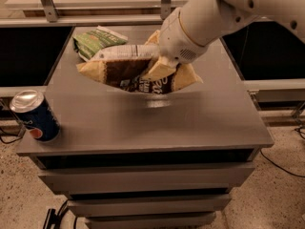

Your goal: Move brown chip bag near pepsi can

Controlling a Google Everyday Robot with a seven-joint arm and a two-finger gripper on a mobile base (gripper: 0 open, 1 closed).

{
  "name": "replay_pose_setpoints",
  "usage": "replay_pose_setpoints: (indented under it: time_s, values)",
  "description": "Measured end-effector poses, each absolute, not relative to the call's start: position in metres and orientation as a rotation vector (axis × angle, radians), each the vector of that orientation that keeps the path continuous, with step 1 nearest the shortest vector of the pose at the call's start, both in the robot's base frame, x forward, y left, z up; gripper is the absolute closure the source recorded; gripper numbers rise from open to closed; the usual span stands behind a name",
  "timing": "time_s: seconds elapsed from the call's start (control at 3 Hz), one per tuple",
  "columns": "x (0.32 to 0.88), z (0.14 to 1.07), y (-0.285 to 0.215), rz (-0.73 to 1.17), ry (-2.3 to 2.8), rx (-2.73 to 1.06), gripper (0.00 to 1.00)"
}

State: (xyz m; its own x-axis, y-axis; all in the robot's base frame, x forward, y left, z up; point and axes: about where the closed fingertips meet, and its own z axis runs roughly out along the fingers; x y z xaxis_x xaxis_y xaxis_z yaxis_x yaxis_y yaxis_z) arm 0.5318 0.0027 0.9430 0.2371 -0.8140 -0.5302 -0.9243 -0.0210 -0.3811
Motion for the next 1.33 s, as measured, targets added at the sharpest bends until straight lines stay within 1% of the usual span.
replay_pose_setpoints:
  time_s: [0.67,1.33]
  values:
    - [0.536,0.965,0.038,0.193,1.537,-1.855,1.0]
    - [0.529,0.957,0.078,0.171,1.506,-1.886,1.0]
